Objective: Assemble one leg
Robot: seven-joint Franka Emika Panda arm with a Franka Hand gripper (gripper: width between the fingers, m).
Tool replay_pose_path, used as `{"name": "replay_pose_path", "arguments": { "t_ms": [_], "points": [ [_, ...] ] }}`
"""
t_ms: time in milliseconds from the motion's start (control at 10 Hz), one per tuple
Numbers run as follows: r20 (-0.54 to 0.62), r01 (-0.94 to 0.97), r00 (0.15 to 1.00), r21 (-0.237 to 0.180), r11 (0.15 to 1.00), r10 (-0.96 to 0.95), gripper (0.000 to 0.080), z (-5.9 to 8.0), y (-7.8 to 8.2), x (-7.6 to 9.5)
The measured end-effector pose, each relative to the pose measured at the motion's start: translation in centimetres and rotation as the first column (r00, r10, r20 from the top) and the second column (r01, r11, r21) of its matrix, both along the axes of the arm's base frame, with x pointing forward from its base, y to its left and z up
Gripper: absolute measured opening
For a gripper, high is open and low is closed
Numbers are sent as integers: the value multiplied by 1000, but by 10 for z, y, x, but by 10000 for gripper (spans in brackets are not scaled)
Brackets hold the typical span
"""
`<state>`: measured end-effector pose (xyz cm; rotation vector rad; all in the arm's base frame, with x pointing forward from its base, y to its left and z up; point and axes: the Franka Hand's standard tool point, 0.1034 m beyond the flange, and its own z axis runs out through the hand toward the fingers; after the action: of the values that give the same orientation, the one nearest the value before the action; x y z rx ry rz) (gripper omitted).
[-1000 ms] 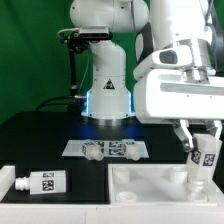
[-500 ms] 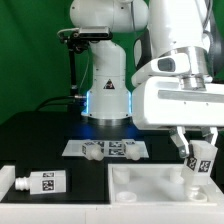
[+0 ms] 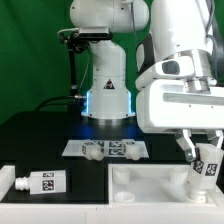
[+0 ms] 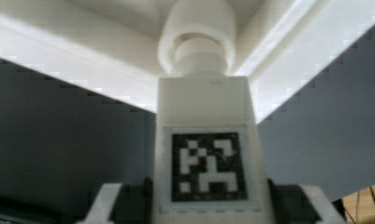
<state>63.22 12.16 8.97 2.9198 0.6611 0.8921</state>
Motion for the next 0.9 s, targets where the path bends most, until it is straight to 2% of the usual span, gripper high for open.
{"name": "replay_pose_path", "arguments": {
  "t_ms": [200,500,700,900],
  "points": [
    [6,-1,1000,-1,1000,1,287,0,-1,0],
    [13,-5,1000,-13,1000,5,287,-8,-9,-3],
    [58,-10,998,-13,1000,10,287,-8,-10,-2],
    [51,-12,999,-16,1000,13,287,-8,-10,-2]
  ]
}}
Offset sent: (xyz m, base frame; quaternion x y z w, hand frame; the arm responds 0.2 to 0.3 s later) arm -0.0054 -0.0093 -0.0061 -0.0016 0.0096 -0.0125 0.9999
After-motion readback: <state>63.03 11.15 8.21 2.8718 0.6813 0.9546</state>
